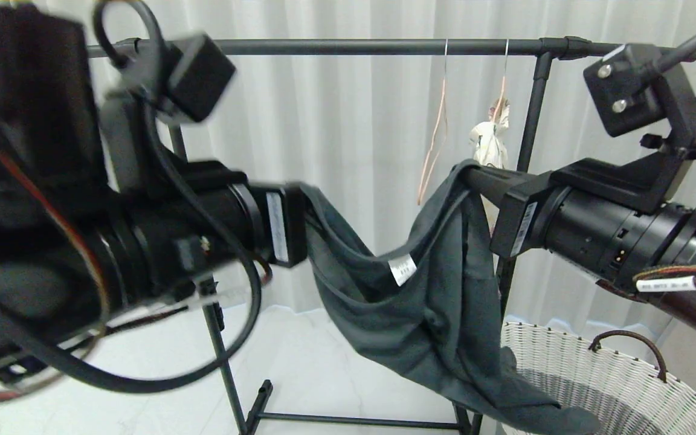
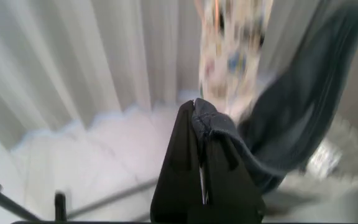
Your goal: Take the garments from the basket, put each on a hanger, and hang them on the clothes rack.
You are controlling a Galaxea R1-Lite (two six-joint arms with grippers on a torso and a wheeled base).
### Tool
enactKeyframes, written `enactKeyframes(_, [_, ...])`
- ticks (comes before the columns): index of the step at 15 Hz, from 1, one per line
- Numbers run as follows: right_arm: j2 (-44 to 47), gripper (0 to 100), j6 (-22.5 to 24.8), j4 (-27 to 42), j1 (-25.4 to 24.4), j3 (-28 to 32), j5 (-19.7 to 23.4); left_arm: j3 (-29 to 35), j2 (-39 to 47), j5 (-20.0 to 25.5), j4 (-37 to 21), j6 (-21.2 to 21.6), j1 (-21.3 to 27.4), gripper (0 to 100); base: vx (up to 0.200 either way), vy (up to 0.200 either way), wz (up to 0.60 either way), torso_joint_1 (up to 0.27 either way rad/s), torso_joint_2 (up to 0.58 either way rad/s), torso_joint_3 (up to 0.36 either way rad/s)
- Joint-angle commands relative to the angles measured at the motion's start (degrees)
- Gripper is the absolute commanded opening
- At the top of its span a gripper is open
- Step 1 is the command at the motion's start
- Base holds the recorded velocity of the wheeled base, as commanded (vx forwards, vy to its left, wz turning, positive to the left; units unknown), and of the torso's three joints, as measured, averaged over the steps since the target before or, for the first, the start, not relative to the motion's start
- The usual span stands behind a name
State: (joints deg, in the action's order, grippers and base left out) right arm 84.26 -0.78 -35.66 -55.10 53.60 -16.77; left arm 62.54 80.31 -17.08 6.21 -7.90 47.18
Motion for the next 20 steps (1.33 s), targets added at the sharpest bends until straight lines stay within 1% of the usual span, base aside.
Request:
enactKeyframes(1, [-0.24, 0, 0.52, 0.85, -0.01, 2.74, -0.01, 11.55, -4.11, -1.99, -7.87, 2.01, -0.33, 0, 0.000, 0.000, 0.00, 0.000, 0.00, 0.000])
enactKeyframes(2, [-0.33, 0, 0.87, 2.26, -0.01, 4.58, -0.01, 13.40, -4.90, -1.99, -10.07, 5.61, -1.65, 0, 0.000, 0.000, 0.00, 0.000, 0.00, 0.000])
enactKeyframes(3, [-0.41, 0, 1.13, 3.40, 0.35, 6.43, -0.01, 13.22, -5.69, -1.99, -11.21, 10.01, -4.90, 0, 0.000, 0.000, 0.00, 0.000, 0.00, 0.000])
enactKeyframes(4, [-0.50, 0, 1.31, 4.02, 1.14, 7.22, -0.01, 12.26, -6.48, -1.99, -11.21, 13.26, -6.92, 0, 0.000, 0.000, 0.00, 0.000, 0.00, 0.000])
enactKeyframes(6, [-1.82, 0, 2.36, 5.51, 2.45, 7.31, 0.08, 9.97, -7.71, -1.99, -11.30, 19.06, -7.19, 0, 0.000, 0.000, 0.00, 0.000, 0.00, 0.000])
enactKeyframes(7, [-3.14, 0, 3.24, 7.53, 2.98, 7.39, 0.16, 9.62, -7.89, -1.91, -11.21, 22.14, -7.19, 0, 0.000, 0.000, 0.00, 0.000, 0.00, 0.000])
enactKeyframes(8, [-4.98, 0, 3.94, 10.26, 3.69, 7.48, 1.13, 10.24, -7.71, -1.73, -11.21, 24.51, -7.01, 0, 0.000, 0.000, 0.00, 0.000, 0.00, 0.000])
enactKeyframes(9, [-6.92, 0, 4.21, 13.07, 4.39, 7.83, 3.06, 11.64, -7.45, -1.47, -11.13, 25.92, -6.75, 0, 0.000, 0.000, 0.00, 0.000, 0.00, 0.000])
enactKeyframes(10, [-8.59, 0, 4.21, 15.97, 5.36, 9.59, 5.08, 13.22, -7.01, -1.47, -11.13, 26.27, -5.87, 0, 0.000, 0.000, 0.00, 0.000, 0.00, 0.000])
enactKeyframes(11, [-9.47, 0, 4.38, 19.31, 6.50, 12.40, 6.23, 14.54, -6.66, -1.47, -11.21, 26.36, -5.17, 0, 0.000, 0.000, 0.00, 0.000, 0.00, 0.000])
enactKeyframes(12, [-9.55, 0, 4.47, 22.47, 7.90, 16.36, 7.11, 15.33, -6.31, -1.47, -11.21, 26.53, -4.64, 0, 0.000, 0.000, 0.00, 0.000, 0.00, 0.000])
enactKeyframes(13, [-9.47, 0, 4.56, 25.99, 9.31, 20.84, 8.86, 16.39, -6.13, -1.47, -11.21, 26.53, -3.50, 0, 0.000, 0.000, 0.00, 0.000, 0.00, 0.000])
enactKeyframes(15, [-9.38, 0, 4.82, 31.00, 10.10, 26.11, 11.76, 17.88, -5.34, -1.47, -11.13, 26.53, -1.12, 0, 0.000, 0.000, 0.00, 0.000, 0.00, 0.000])
enactKeyframes(16, [-9.38, 0, 5.70, 32.05, 10.10, 27.17, 12.29, 17.88, -5.25, -1.47, -11.13, 26.44, -0.16, 0, 0.000, 0.000, 0.00, 0.000, 0.00, 0.000])
enactKeyframes(19, [-10.26, 0, 7.02, 33.11, 10.28, 27.35, 12.29, 17.79, -4.90, -1.55, -11.13, 26.44, 1.34, 0, 0.000, 0.000, 0.00, 0.000, 0.00, 0.000])
enactKeyframes(20, [-11.22, 0, 7.11, 35.92, 11.07, 27.52, 12.38, 18.06, -4.46, -1.55, -10.95, 26.44, 1.34, 0, 0.000, 0.000, 0.00, 0.000, 0.00, 0.000])
